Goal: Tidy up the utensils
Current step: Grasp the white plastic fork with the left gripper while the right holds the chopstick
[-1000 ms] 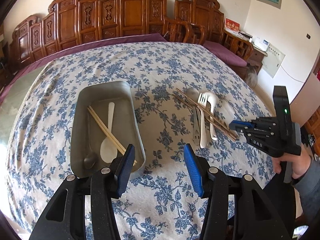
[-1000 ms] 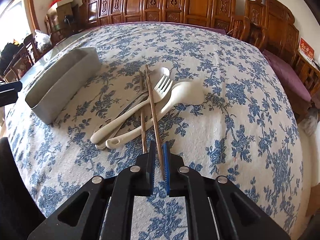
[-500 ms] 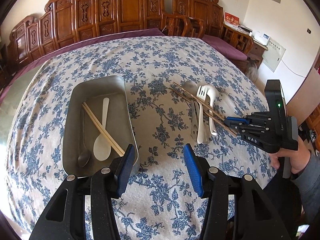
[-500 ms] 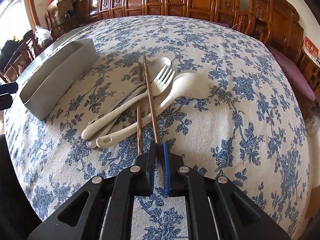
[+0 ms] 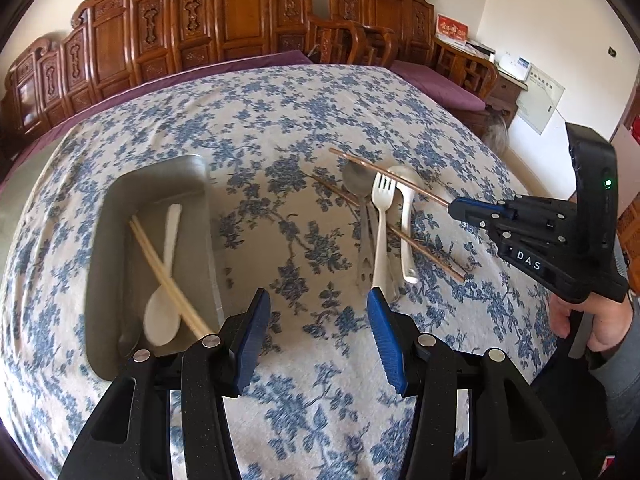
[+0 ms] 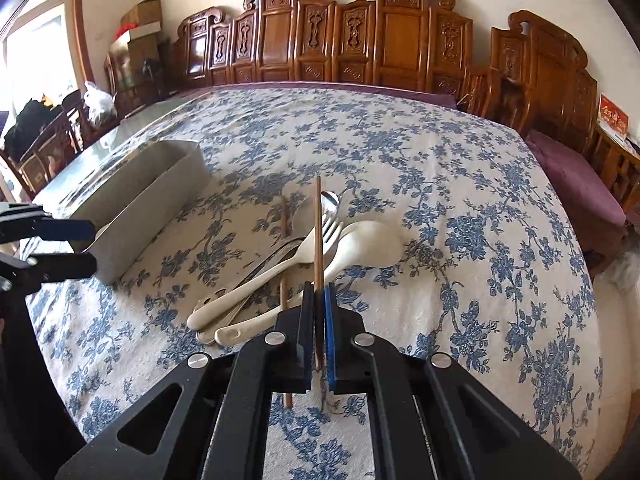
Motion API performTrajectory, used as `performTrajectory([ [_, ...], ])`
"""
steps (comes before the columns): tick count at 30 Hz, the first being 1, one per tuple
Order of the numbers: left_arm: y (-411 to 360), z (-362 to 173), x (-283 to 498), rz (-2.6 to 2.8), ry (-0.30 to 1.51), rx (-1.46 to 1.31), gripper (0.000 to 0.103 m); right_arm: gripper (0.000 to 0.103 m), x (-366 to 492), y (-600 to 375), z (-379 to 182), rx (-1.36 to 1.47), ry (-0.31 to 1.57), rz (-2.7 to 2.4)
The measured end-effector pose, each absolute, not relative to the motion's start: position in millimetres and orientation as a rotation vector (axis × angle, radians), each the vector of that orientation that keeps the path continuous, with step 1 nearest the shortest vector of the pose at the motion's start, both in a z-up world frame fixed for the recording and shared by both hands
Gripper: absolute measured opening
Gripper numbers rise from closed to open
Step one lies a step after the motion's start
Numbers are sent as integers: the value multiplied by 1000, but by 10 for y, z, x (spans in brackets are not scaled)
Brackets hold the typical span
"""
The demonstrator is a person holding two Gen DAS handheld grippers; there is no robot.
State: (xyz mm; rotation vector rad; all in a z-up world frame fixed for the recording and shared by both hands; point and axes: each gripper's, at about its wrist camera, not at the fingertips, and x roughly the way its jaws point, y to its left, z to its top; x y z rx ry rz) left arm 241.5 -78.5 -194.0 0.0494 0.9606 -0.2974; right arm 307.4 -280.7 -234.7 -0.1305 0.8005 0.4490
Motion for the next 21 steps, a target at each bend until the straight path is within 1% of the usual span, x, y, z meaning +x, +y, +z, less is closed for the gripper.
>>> performTrajectory([
  [7,-1064,-2148,2658,-342,994,76,48,6,3099,-2953,-2272,-53,738,443],
  [12,-1229,-2271,2844,-382,1011,91,36,6,3136,-3032,-2270,-34,726,417],
  [14,-1298,-2319,2901,-403,1020,99,28,6,3162,-3071,-2296,-24,733,404],
  [16,-1357,-2368,2959,-424,1032,100,23,6,3185,-3106,-2321,-13,740,393],
  [17,-1379,-2386,2982,-433,1036,97,19,6,3192,-3118,-2329,-9,742,389],
  [18,-1408,-2409,3012,-442,1041,96,17,6,3197,-3127,-2335,-6,743,388],
  [21,-1466,-2465,3078,-445,1052,101,17,6,3213,-3136,-2357,1,747,388],
])
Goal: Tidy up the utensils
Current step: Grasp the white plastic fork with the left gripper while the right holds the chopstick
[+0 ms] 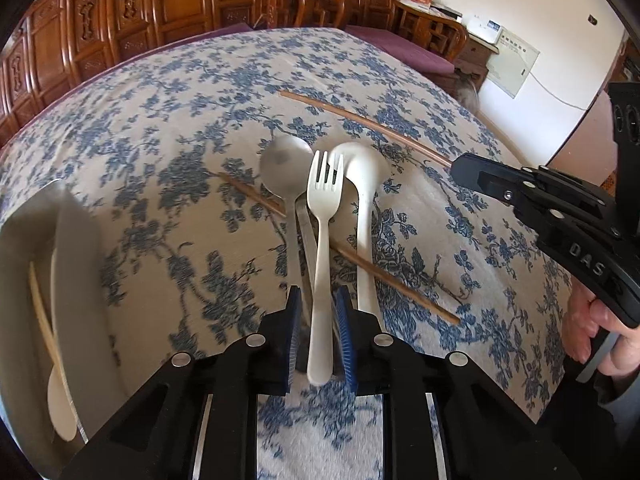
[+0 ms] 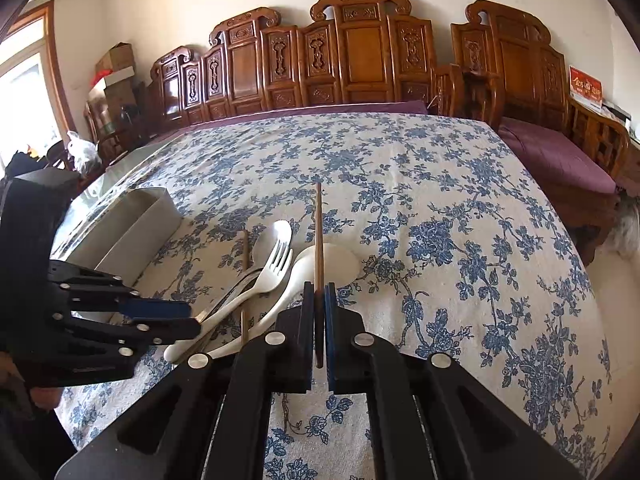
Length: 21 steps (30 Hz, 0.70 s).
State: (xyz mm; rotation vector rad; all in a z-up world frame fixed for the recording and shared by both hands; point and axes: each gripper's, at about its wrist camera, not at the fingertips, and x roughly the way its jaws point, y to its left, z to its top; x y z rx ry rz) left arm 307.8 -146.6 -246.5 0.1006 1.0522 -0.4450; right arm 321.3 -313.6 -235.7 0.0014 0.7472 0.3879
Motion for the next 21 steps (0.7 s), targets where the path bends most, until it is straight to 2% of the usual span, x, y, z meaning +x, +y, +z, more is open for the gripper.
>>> performTrajectory([
  [11,-1607,-2500,3177,-424,1056,168,17,6,3217,-3123,-2389,-4,756,388],
  [14,-1650,-2518,3169,-434,1064,187,12,6,3223,-3118,-2397,-5,759,389],
  [21,-1658,-2547,3169,-414,1067,207,11,6,3231,-3124,-2411,-1,764,386],
])
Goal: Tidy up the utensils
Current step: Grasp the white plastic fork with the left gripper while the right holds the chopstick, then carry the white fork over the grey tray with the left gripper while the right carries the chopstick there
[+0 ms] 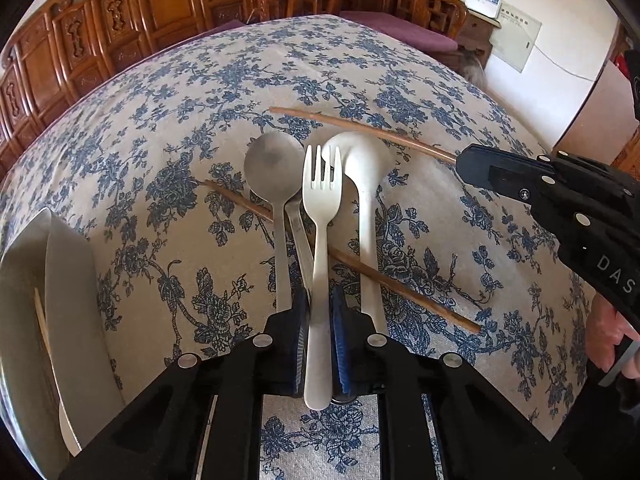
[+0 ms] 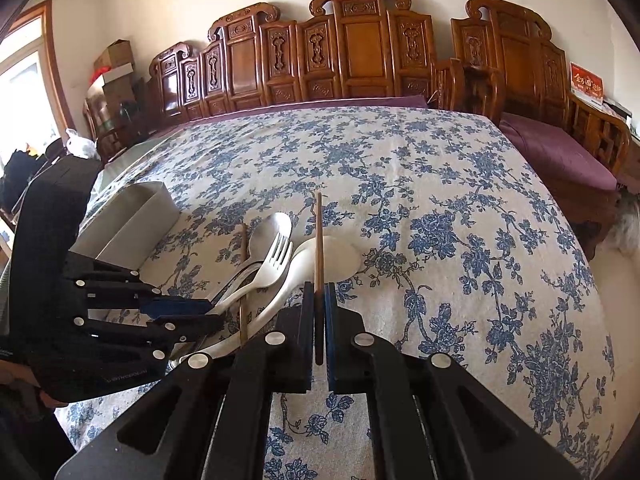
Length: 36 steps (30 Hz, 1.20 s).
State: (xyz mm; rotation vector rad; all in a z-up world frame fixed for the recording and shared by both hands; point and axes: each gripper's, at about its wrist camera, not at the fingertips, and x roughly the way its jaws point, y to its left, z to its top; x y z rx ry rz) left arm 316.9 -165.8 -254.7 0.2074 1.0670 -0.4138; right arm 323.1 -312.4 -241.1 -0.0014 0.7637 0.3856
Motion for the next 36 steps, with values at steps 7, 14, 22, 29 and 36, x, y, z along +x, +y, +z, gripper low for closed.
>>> performTrajectory([
  [7,-1599,-2493,3117,-407,1050,205,9,6,3220,-3114,-2407,-12,759,386],
  [14,-1596,-2289,3067,-415,996,205,8,6,3220,-3129,-2406,-11,757,377],
  [22,-1461,-2139,2988,-397,974,182,8,6,3188,-3087,-2329,-20,730,376],
  [29,-1207,-2006,2903,-355,956,166,8,6,3132,-3009,-2175,-21,693,385],
  [36,-870,-1867,2834,-309,932,141,8,6,3019,-2791,-1973,-43,657,430],
])
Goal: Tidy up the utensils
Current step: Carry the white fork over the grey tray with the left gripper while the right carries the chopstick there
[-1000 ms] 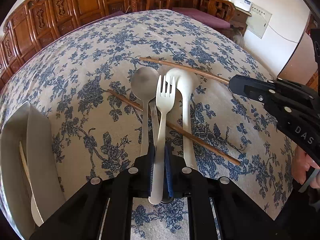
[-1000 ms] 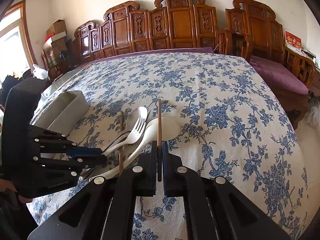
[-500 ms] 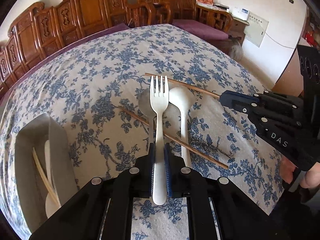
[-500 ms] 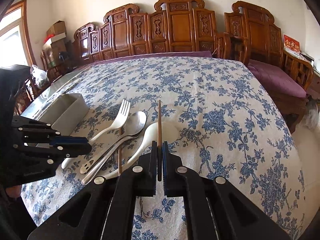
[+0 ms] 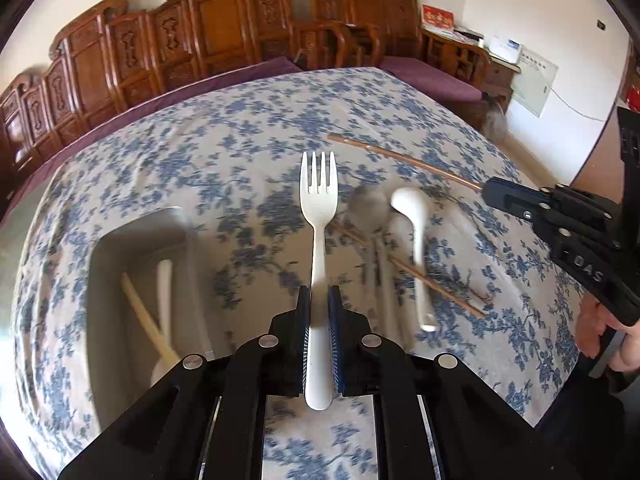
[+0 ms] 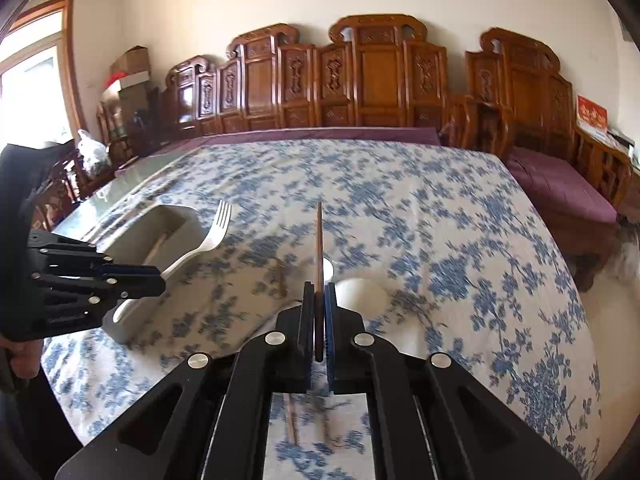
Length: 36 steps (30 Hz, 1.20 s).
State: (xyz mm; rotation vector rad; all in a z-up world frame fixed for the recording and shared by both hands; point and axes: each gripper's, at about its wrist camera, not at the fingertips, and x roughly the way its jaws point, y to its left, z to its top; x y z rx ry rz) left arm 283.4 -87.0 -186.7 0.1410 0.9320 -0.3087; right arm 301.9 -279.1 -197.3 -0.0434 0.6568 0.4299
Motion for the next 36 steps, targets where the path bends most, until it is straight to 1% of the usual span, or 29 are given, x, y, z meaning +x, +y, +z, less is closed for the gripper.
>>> performTrajectory([
  [16,-66,-1824,2772,-218,914,71,8,6,2642,-2021,-1500,-143,617,499],
  [25,431,-2101,2865,-135,978,20,8,6,2586,-1748,-1520,-150,649,532],
  [30,516,-2211,2931,-115,999,12,9,6,2592,-1652,-1556,-145,669,541],
  [36,516,-2224,2950,-119,998,2,9,6,2538,-1529,-1532,-141,668,569],
])
